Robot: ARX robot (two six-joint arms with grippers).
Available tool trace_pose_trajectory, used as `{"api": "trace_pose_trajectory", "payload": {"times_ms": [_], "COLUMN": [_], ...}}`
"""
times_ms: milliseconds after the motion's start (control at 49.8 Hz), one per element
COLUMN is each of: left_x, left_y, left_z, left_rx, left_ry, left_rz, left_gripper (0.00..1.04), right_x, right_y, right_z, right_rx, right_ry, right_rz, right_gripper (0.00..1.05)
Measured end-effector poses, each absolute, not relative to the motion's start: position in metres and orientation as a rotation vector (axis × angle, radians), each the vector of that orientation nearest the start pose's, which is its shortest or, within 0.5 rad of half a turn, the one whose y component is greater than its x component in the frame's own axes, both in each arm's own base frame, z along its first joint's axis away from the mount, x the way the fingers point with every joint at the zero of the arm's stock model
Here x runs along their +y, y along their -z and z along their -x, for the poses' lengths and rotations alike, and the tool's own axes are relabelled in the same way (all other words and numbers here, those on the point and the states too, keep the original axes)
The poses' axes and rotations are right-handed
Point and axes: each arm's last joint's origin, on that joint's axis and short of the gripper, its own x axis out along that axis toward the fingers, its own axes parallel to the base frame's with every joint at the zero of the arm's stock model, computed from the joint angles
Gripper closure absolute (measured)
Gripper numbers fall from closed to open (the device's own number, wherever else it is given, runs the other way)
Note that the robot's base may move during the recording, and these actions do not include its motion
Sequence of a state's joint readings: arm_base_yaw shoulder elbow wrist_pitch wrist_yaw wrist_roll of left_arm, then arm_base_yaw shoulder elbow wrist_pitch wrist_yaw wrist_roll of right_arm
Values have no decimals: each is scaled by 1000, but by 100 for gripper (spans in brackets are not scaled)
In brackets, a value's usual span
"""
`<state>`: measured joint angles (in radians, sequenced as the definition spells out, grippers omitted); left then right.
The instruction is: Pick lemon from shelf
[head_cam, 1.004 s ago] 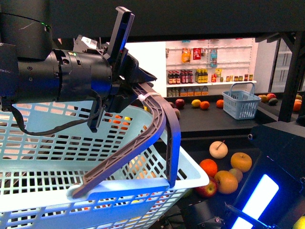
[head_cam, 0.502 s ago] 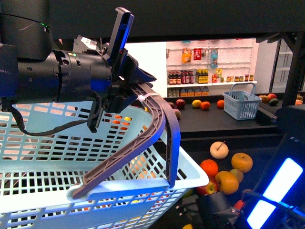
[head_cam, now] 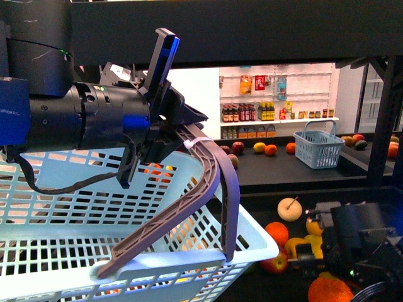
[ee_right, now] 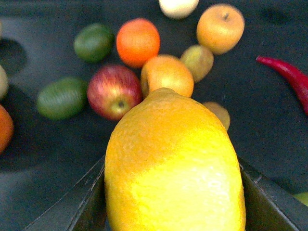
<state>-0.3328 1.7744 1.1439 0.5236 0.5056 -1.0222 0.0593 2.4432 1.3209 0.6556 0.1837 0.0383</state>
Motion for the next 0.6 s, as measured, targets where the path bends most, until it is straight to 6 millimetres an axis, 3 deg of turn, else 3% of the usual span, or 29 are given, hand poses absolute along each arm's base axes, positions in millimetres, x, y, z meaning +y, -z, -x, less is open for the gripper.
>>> {"api": "trace_pose_trajectory", "payload": {"times_ms": [141,261,402,602], "left_x": [-144,-144,-144,-144], "left_y": [-256,-256,-256,-256], "left_z": [-373,-373,-373,-373], "left_rx": [529,527,527,527], "left_ry": [708,706,706,706], "left_rz": [968,968,968,968], "left_gripper": [96,96,96,96], "right_x": [15,20,47,77], "right_y": [-104,-144,-166,-182], "right_z": [-453,-437,-420,-407], "right_rx": [306,244,248,244], "right_ry": [96,-10,-200,-369], "right_rz": [-135,-290,-433,-531], "right_gripper": [40,40,41,41]}}
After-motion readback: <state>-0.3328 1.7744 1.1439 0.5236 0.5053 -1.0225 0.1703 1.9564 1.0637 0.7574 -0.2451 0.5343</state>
